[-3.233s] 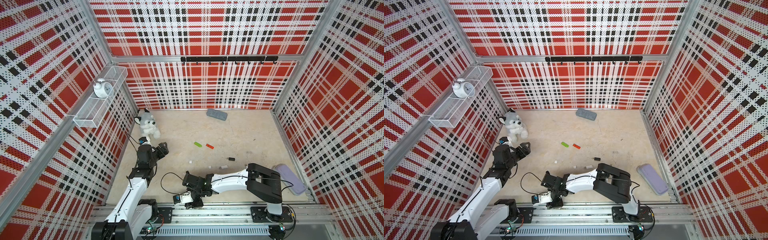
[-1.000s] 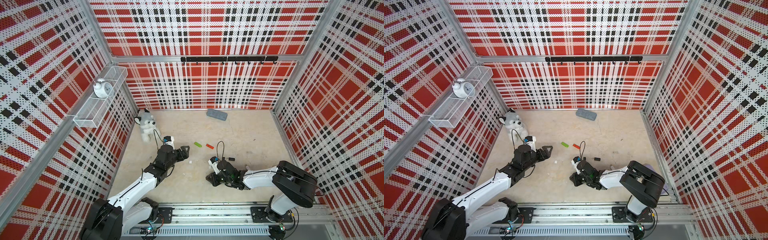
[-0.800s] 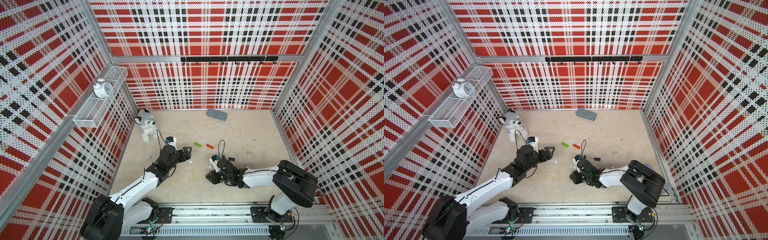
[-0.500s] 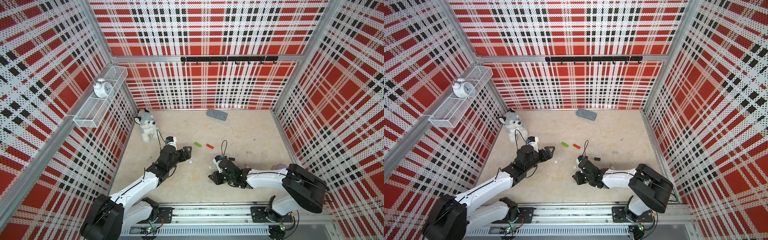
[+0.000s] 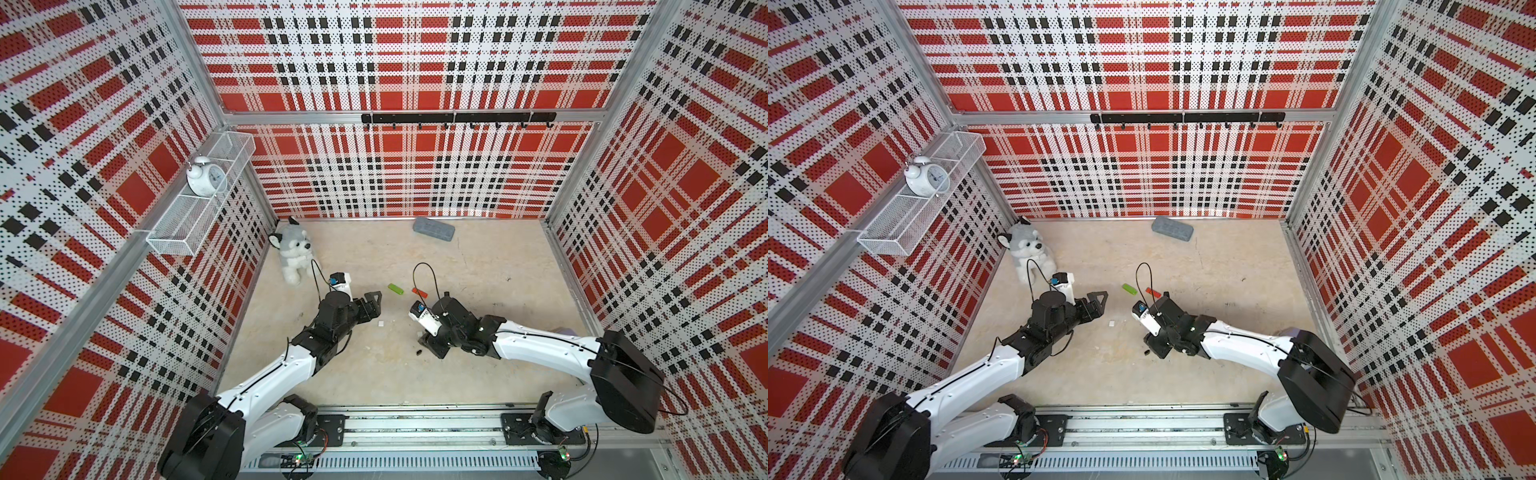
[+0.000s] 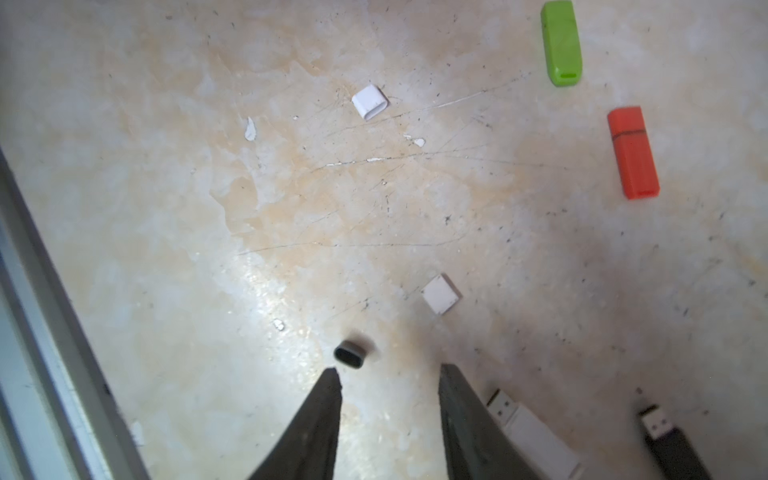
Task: Close the usb drive cover
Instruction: Pick up the cover from the center of the board.
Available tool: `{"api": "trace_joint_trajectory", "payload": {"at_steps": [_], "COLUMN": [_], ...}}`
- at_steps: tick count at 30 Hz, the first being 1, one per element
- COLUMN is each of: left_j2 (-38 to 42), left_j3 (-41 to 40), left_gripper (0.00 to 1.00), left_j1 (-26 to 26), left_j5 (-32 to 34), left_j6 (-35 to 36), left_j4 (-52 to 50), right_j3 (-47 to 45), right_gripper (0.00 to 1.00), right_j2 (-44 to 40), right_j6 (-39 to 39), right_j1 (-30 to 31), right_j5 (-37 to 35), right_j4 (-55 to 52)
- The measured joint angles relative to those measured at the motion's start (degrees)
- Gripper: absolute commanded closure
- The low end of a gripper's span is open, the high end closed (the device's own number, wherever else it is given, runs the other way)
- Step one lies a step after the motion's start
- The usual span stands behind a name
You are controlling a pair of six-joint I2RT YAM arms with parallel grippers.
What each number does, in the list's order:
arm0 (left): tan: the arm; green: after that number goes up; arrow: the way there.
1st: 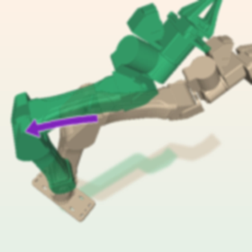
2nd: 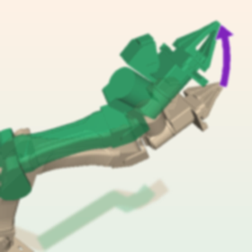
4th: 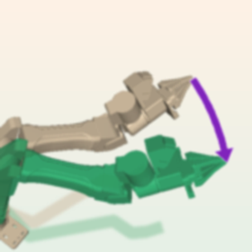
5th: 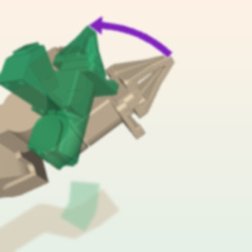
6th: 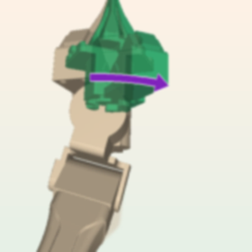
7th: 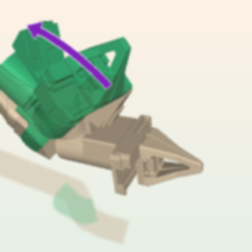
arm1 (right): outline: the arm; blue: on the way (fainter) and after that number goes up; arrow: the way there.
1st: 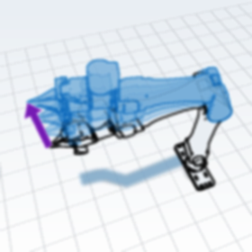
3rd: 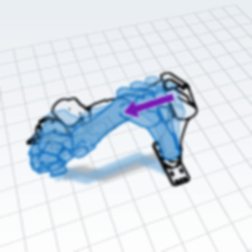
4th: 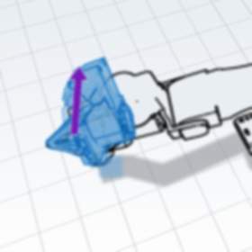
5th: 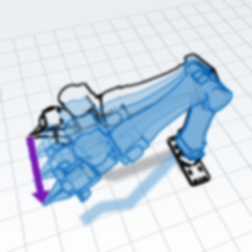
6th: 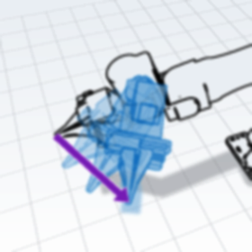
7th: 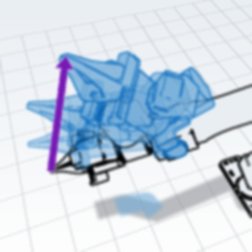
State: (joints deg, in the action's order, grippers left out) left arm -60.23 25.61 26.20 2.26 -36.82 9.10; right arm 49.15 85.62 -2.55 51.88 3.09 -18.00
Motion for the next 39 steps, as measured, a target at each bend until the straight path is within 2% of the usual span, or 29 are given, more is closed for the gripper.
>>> {"api": "trace_joint_trajectory", "payload": {"at_steps": [4, 9, 16, 28, 39], "left_j2": [1.9, 5.33, 7.63, 7.89, 7.89], "left_j3": [-1.4, -4.87, -5.99, -5.99, -5.99], "left_gripper": [0.11, 0.11, 0.11, 0.11, 0.11], "left_j1": [-2.86, -8.09, -11.28, -13.16, -13.27], "left_j5": [0.15, -0.55, -2.49, -4.26, -4.85], "left_j6": [-0.15, -0.94, -1.4, -1.31, -1.27], "left_j4": [0.33, 0.7, 0.7, 0.7, 0.63], "right_j3": [3.96, 3.8, 3.85, 3.85, 5.14], "right_gripper": [0.59, 0.59, 0.62, 0.7, 0.87], "right_j2": [5.77, 7.85, 9.07, 11.04, 12.2], "right_j6": [-11.26, -23.85, -33.59, -38.82, -39.8], "right_j1": [0.09, 0.09, 0.11, 0.11, 0.11], "right_j5": [-0.39, 2.4, 7.04, 8.52, 8.85], "right_j4": [-3.67, -6.32, -6.1, -5.35, -5.46]}}
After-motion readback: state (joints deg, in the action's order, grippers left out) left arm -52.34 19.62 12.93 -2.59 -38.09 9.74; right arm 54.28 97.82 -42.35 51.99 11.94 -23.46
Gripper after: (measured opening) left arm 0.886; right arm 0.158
